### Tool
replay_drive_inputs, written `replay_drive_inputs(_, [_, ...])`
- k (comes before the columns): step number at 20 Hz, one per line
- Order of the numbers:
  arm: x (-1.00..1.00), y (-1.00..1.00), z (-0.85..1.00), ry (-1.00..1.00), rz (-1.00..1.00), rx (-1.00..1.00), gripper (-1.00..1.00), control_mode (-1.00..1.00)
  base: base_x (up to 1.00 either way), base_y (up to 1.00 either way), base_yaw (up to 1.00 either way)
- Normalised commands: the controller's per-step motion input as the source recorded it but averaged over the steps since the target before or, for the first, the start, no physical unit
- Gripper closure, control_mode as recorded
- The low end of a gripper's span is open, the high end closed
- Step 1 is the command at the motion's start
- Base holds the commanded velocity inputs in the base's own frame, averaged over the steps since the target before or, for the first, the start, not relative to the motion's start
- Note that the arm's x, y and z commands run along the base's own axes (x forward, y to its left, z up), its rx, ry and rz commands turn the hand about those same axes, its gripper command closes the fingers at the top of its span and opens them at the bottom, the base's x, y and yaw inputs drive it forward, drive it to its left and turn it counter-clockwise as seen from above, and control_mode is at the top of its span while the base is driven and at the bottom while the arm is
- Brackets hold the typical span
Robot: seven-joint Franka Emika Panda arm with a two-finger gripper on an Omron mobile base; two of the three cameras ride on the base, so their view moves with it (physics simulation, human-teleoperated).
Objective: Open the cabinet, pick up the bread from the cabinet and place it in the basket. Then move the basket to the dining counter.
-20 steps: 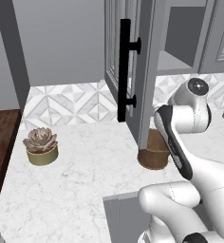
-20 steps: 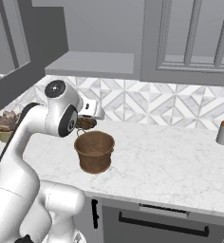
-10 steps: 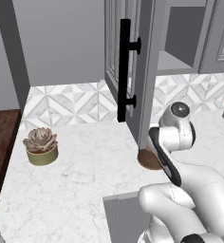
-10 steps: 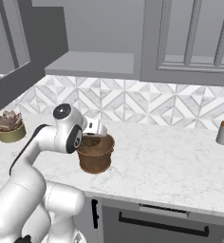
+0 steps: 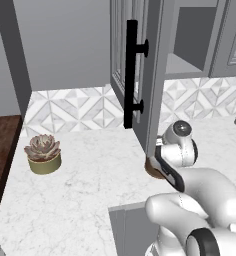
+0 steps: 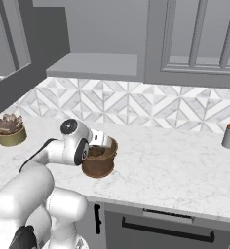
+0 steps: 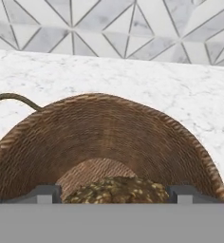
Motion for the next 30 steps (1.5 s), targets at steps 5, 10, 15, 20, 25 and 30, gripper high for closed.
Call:
replay_drive_inputs(5, [0.25,-0.01,-0.36,0.00,0.00,0.00,1.00,-1.00,0.00,0.00,0.00])
replay_drive_inputs(10, [0.06,0.00,-0.23,0.00,0.00,0.00,1.00,-1.00,0.00,0.00,0.00])
replay_drive_inputs(15, [0.15,0.00,-0.17,0.00,0.00,0.00,1.00,-1.00,0.00,0.00,0.00])
replay_drive_inputs(20, [0.07,0.00,-0.08,0.00,0.00,0.00,-1.00,-1.00,0.00,0.00,0.00])
replay_drive_inputs(25, [-0.23,0.00,0.00,0.00,0.00,0.00,-1.00,-1.00,0.00,0.00,0.00])
replay_drive_inputs(30, [-0.13,0.00,0.38,0.00,0.00,0.03,-1.00,-1.00,0.00,0.00,0.00])
